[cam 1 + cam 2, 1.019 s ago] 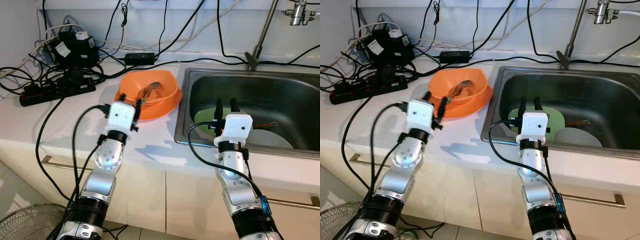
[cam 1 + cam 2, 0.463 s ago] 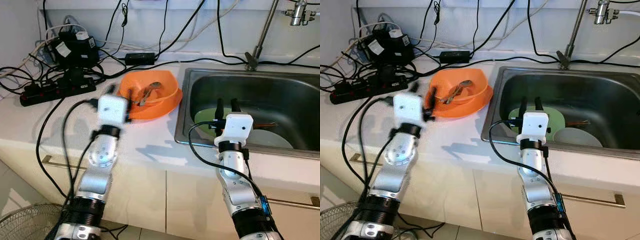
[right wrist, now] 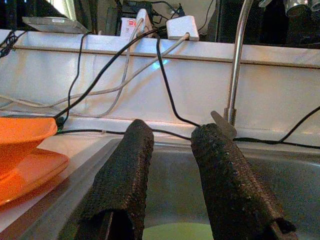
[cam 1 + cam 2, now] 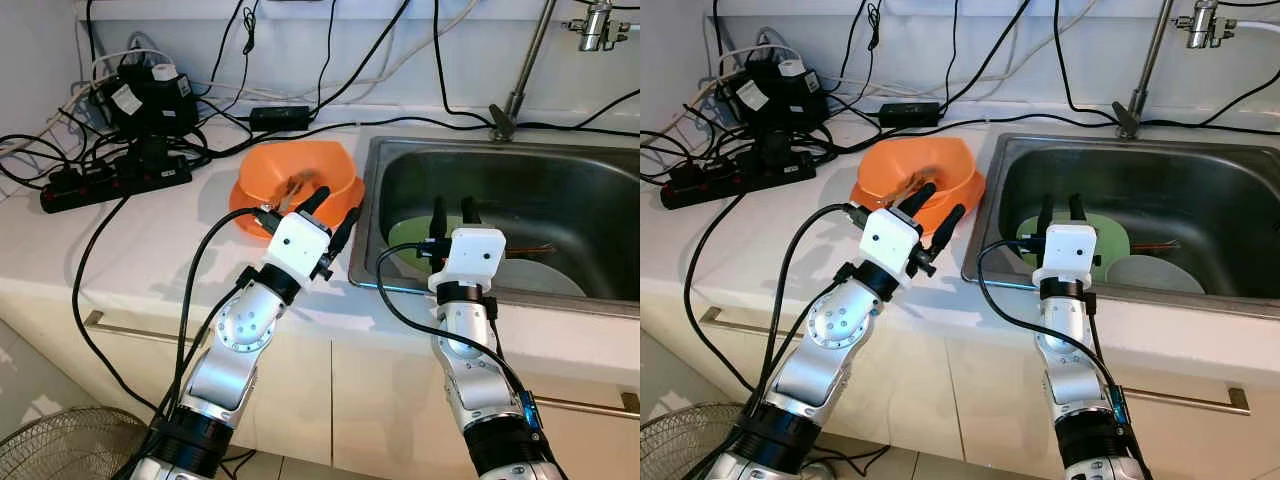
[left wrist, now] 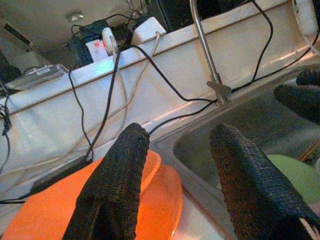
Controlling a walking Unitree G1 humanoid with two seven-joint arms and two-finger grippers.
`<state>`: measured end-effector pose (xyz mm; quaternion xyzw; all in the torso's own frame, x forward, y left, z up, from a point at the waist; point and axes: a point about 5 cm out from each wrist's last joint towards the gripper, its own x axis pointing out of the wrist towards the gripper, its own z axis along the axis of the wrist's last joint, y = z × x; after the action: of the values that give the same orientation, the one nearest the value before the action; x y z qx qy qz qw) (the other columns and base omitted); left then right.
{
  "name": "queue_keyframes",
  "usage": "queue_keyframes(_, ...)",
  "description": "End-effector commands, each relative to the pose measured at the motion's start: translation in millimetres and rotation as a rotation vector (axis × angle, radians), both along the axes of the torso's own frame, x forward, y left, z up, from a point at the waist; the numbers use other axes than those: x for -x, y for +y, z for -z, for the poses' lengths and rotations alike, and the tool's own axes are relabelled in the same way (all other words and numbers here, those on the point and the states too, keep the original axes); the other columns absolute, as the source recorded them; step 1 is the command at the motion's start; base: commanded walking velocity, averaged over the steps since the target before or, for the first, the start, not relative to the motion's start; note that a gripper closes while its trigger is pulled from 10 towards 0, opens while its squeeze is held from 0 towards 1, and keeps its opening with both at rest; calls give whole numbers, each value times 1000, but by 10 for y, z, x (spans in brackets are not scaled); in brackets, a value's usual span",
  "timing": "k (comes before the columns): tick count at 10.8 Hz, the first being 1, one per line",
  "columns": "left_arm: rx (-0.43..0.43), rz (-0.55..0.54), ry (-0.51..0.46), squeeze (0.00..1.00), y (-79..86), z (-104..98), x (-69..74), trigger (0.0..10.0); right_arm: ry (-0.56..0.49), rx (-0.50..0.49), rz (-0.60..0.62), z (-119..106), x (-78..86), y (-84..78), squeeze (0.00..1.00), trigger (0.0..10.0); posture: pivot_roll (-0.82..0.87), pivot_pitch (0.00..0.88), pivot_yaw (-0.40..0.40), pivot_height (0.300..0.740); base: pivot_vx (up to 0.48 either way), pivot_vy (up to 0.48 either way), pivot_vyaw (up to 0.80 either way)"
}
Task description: Kitchen organization
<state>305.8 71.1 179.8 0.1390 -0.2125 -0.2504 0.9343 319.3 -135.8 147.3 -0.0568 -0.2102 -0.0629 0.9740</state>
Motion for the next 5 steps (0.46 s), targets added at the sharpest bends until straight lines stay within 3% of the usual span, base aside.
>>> queue_keyframes(1, -29, -41, 4, 0, 64, 74, -5, 10000, -7, -4, -2, -16, -18, 14, 0, 10000, 56, 0, 78, 740, 0, 0, 0)
queue_keyframes(5, -53, -190, -15, 0, 311, 246, 71, 10000, -8, -6, -3, -13, -15, 16, 0, 10000, 54, 0, 80, 740, 0, 0, 0)
